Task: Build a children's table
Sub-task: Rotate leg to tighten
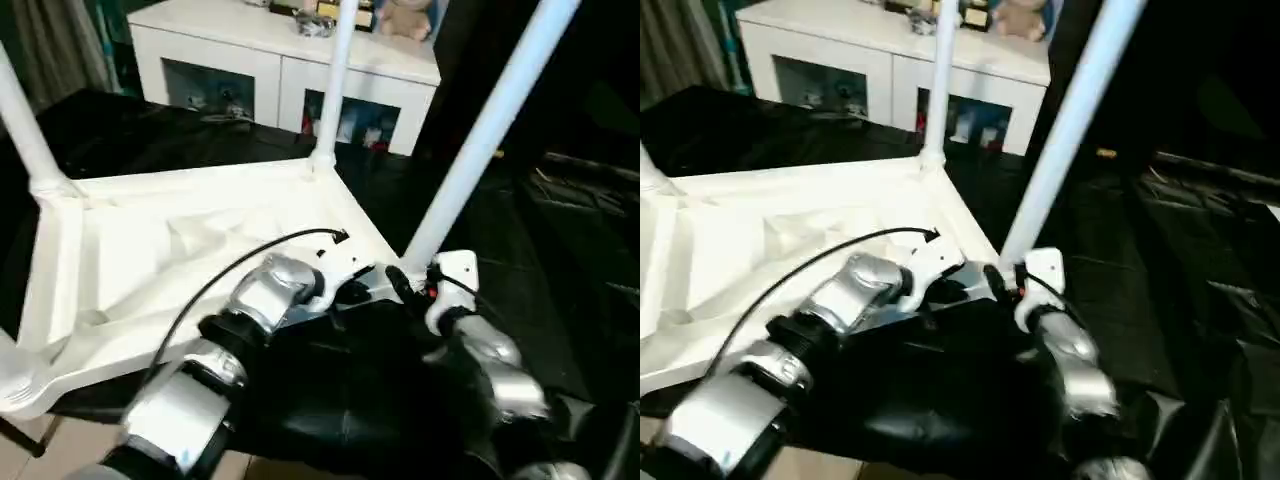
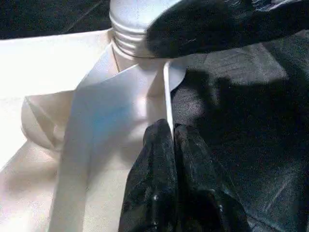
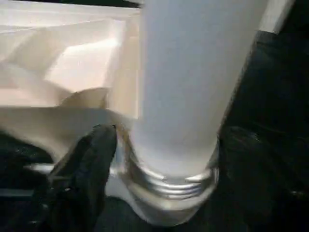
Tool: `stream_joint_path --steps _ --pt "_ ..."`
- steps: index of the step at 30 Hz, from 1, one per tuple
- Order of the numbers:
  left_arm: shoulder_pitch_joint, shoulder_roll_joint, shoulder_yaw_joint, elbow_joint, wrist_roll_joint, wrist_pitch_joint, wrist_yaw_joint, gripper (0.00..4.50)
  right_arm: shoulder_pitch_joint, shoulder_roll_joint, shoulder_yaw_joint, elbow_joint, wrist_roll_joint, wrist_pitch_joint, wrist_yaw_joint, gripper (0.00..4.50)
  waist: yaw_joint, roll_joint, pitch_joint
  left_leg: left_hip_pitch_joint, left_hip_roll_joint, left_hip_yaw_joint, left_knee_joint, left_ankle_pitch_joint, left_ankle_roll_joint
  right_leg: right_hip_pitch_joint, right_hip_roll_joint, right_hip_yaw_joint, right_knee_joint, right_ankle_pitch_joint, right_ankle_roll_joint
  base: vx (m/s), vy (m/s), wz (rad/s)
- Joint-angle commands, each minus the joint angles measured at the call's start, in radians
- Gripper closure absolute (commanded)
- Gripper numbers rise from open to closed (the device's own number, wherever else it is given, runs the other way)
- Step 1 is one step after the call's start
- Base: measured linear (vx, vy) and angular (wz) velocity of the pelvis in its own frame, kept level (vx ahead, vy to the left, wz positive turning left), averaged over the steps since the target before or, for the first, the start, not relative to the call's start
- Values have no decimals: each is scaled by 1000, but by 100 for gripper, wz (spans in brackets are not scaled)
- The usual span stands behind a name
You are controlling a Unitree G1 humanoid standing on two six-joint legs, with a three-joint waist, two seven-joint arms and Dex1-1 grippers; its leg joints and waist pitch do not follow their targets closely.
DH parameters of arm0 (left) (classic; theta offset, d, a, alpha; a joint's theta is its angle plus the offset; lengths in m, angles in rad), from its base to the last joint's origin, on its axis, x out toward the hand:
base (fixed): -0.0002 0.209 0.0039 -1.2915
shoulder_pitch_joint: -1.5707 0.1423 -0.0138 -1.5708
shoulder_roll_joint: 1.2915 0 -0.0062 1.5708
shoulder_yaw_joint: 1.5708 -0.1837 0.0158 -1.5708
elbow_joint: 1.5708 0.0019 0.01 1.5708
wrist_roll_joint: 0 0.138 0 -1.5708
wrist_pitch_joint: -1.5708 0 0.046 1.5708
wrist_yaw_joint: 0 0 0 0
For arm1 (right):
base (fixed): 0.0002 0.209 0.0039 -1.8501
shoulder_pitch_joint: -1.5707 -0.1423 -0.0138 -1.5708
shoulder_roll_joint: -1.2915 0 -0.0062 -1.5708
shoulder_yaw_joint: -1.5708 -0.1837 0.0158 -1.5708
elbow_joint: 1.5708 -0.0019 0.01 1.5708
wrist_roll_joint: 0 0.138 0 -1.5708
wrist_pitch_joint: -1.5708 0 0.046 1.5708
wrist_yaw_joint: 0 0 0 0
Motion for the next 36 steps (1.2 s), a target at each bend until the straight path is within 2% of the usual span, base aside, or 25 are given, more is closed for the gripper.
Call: stream_joint_path --steps 1,3,4,7,8,9,10,11,13,16,19,22,23,26,28,32,36 --pt "36 36 -56 45 50 13 -68 450 20 -72 18 -60 20 25 125 72 11 8 -31 10 23 -6 -97 -517 15 14 -32 21 -63 -409 -150 0 0 0" --pt "46 67 -66 11 39 -16 -144 450 51 -136 37 -107 40 30 235 72 18 4 -31 10 25 -3 -95 -498 26 16 -36 24 -64 -426 -146 0 0 0" --pt "46 68 -67 10 38 -16 -147 450 52 -138 38 -109 40 30 238 72 21 5 -32 10 25 -1 -95 -483 29 16 -36 24 -63 -421 -147 0 0 0" --pt "64 118 -86 -57 8 -45 -296 450 81 -206 47 -154 67 40 357 72 35 0 -36 3 27 3 -95 -399 40 23 -37 26 -55 -370 -159 0 0 0" --pt "75 140 -97 -93 -3 -65 -359 450 84 -220 51 -158 68 43 382 72 43 -1 -37 5 29 8 -90 -356 44 18 -34 32 -42 -295 -187 0 0 0" --pt "84 152 -102 -117 -14 -73 -399 450 85 -229 55 -160 68 44 397 72 43 -1 -37 5 29 8 -90 -356 44 18 -34 32 -42 -295 -187 57 -44 6" --pt "91 162 -104 -142 -26 -62 -434 450 86 -238 61 -162 70 48 414 72 48 -1 -39 6 29 12 -87 -333 49 18 -32 34 -34 -253 -207 57 -44 6" --pt "98 171 -107 -166 -34 -61 -461 450 87 -244 67 -164 70 51 426 72 56 1 -45 7 29 17 -78 -272 59 19 -30 35 -18 -150 -233 70 -39 6" --pt "107 182 -112 -196 -43 -69 -487 450 89 -254 77 -168 69 54 443 72 63 1 -47 5 27 20 -73 -196 74 25 -25 33 -2 -29 -258 82 -32 4" --pt "112 190 -116 -231 -53 -48 -519 450 90 -255 91 -179 70 60 472 72 69 2 -48 8 27 21 -70 -149 90 30 -24 32 8 39 -280 18 -6 1" --pt "111 188 -112 -236 -52 -47 -518 450 89 -257 102 -182 69 63 496 72 73 3 -47 10 26 21 -70 -152 90 32 -23 31 8 23 -280 0 0 0" --pt "111 188 -109 -248 -53 -36 -521 450 80 -255 109 -168 65 55 508 72 77 5 -43 13 30 20 -75 -210 66 29 -26 32 0 -65 -261 0 0 0" --pt "110 187 -109 -250 -52 -33 -521 450 75 -253 110 -160 65 52 511 89 77 5 -42 13 30 20 -77 -236 51 28 -26 33 -4 -110 -248 0 0 0" --pt "108 184 -108 -249 -50 -29 -517 450 65 -248 105 -154 71 57 520 110 79 4 -43 13 29 19 -78 -244 41 29 -27 33 -6 -128 -238 0 0 0" --pt "108 184 -108 -249 -49 -29 -516 450 66 -249 104 -154 71 57 524 126 78 5 -45 12 29 19 -76 -226 39 30 -26 33 -3 -104 -237 0 0 0" --pt "110 187 -112 -247 -46 -26 -515 450 67 -253 104 -154 74 58 537 153 79 2 -47 11 26 20 -72 -182 57 32 -24 32 4 -42 -252 0 0 0" --pt "115 190 -115 -249 -45 -23 -519 450 68 -255 101 -152 76 59 543 179 79 2 -48 12 27 20 -71 -182 60 33 -24 32 4 -47 -257 0 0 0"
